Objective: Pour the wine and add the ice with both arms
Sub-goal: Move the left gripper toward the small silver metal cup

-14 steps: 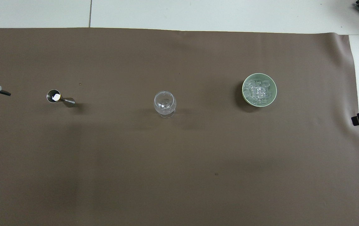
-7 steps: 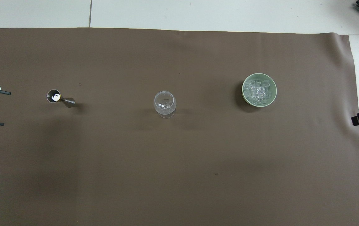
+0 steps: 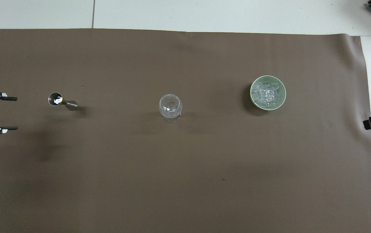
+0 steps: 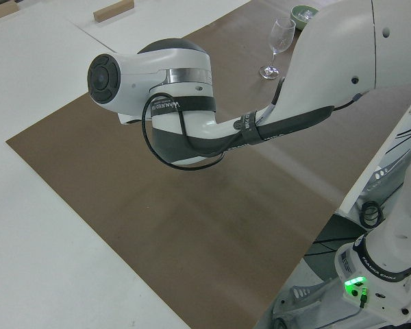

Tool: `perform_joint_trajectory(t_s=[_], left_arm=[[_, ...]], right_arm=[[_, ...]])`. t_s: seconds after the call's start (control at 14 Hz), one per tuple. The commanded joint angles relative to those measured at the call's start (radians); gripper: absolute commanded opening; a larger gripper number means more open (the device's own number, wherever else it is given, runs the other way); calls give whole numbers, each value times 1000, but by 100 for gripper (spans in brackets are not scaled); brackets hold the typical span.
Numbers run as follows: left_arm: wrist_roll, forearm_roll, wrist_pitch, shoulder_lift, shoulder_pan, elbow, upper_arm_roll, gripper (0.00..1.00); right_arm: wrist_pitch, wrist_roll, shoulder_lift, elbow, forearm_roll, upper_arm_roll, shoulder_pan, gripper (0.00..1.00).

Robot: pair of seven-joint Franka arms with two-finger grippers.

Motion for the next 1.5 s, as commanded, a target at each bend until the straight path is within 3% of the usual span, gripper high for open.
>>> perform_joint_trajectory(t_s=[0.0, 0.14, 0.29, 0.43, 0.93, 1.43], left_arm=[[-34, -101, 116, -19, 13, -86, -10, 100], [-34, -166, 132, -10, 24, -112, -10, 100], [-31, -226, 123, 67, 106, -115, -13, 100], [-26, -298, 138, 84, 105, -146, -13, 100], [187, -491, 173, 73, 78, -294, -18, 100], [247, -611, 233, 70, 27, -330, -19, 100]], right_arm=[[-6, 0, -11, -4, 6, 2, -2, 100], [-6, 0, -11, -4, 6, 2, -4, 100], [-6, 0, -11, -4, 6, 2, -2, 100], [-6, 0, -11, -4, 6, 2, -2, 100], [-6, 0, -11, -4, 6, 2, -2, 100], [-6, 0, -11, -4, 6, 2, -2, 100]])
